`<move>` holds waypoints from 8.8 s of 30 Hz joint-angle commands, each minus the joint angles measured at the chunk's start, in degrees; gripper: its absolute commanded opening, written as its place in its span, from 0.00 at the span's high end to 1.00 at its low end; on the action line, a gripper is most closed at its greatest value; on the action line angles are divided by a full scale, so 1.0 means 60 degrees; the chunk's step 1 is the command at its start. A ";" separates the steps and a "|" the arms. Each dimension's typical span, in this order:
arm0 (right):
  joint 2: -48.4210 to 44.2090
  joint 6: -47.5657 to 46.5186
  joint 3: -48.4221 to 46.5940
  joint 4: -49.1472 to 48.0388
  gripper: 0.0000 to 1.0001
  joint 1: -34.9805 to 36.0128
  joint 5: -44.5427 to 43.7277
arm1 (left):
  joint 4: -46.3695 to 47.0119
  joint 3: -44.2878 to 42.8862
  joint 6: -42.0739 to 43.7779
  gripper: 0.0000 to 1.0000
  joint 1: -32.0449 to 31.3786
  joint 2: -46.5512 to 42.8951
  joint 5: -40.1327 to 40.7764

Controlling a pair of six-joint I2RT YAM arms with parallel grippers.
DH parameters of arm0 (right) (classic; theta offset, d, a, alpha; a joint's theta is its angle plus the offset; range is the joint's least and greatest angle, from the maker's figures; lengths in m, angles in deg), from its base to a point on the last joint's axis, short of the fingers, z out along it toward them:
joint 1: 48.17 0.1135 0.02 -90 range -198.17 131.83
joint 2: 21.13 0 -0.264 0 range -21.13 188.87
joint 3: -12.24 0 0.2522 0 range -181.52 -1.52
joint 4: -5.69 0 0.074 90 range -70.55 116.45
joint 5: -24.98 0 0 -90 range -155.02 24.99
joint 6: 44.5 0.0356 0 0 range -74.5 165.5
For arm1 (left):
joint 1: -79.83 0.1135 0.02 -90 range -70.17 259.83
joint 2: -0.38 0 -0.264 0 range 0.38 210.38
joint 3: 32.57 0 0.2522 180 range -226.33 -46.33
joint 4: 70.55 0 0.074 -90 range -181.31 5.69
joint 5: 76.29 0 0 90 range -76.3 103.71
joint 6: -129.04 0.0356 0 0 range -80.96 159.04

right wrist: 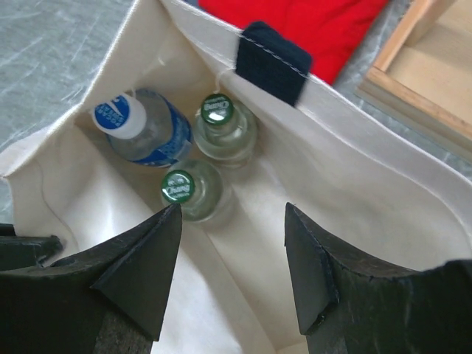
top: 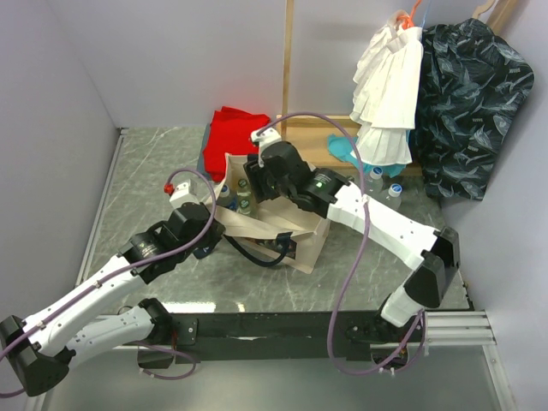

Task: Take the beverage out of the canvas bag
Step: Take out the drink from the canvas bag, then place the drink at the center of the board.

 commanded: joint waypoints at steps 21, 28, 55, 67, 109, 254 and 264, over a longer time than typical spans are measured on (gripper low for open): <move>0.1725 -0.0312 -0.1420 0.0658 0.37 0.0545 0.1081 | -0.0325 0.0074 0.0004 0.84 -0.0104 -0.0284 0.0058; 0.1989 -0.0268 -0.1406 0.0557 0.37 0.0545 0.1227 | -0.0662 0.0000 -0.0098 0.83 -0.0104 -0.0532 0.0233; 0.2707 -0.0224 -0.1303 0.0146 0.47 0.0486 0.1477 | -0.0678 0.0117 -0.0201 0.82 -0.0104 -0.0650 0.0439; 0.2869 -0.0136 -0.1158 0.0147 0.47 0.0369 0.1579 | -0.0648 0.0147 -0.0186 0.82 -0.0104 -0.0680 0.0424; 0.1829 -0.0136 -0.1142 0.0044 1.00 0.0266 0.0379 | -0.0590 0.0147 -0.0142 0.80 -0.0089 -0.0548 0.0438; -0.6624 0.1885 0.1231 0.3426 1.00 -0.2033 -0.4456 | 0.0377 -0.0351 0.0414 0.83 -0.0104 0.0566 -0.0192; -0.6872 0.2384 0.2007 0.3545 1.00 -0.3072 -0.3856 | 0.0406 -0.0249 0.0443 0.82 -0.0104 0.0478 -0.0221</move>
